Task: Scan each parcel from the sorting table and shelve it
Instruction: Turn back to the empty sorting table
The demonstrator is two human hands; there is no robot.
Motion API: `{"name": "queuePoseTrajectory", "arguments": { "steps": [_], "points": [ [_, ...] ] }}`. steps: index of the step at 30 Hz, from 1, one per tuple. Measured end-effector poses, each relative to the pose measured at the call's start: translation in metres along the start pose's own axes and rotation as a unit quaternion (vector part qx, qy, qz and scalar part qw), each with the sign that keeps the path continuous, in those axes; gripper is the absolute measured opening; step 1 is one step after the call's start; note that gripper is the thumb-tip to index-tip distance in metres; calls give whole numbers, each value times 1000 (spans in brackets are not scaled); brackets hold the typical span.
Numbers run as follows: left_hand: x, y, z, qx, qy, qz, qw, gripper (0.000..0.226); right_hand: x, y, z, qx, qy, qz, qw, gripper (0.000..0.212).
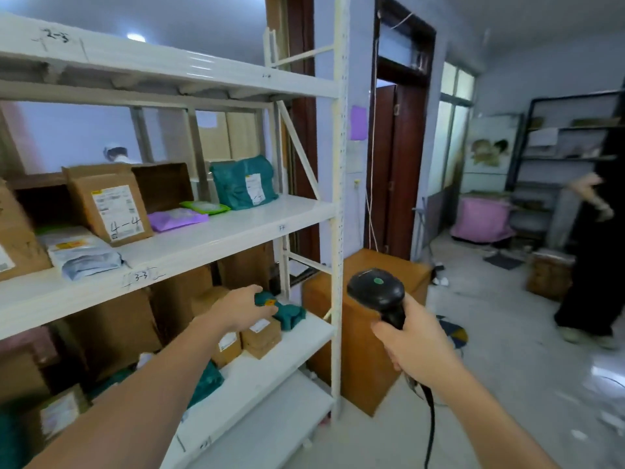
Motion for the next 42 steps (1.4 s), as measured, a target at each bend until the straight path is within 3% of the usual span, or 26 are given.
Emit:
{"name": "queuePoseTrajectory", "arguments": {
  "steps": [4, 12, 16, 23, 33, 42],
  "points": [
    [41, 48, 64, 20, -16, -22, 999, 79, -55, 21, 38, 42, -12, 73, 996, 18],
    [99, 129, 160, 51, -12, -30, 998, 70, -128, 95, 99, 59, -40, 102, 992, 13],
    [121, 169, 172, 53, -11, -41, 998, 62, -143, 139, 121, 64, -57, 104, 991, 14],
    [152, 263, 169, 32, -30, -45, 998, 84, -139, 227, 155, 75, -75, 90, 990, 14],
    [186, 398, 209, 72, -21, -68, 995, 72, -126, 348, 205, 96, -81, 79, 989, 14],
    [239, 515, 248, 58, 6, -89, 994, 80, -155, 469, 272, 108, -124, 69, 984, 14]
  ]
}}
Point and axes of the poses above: each hand's wrist, its own y-axis towards the middle knuckle, its own x-axis out of the palm, z = x × y, the point moved 4 cm from there along y, towards the middle knuckle, and after that the axes turned 3 degrees about z, right-handed, at the moved point
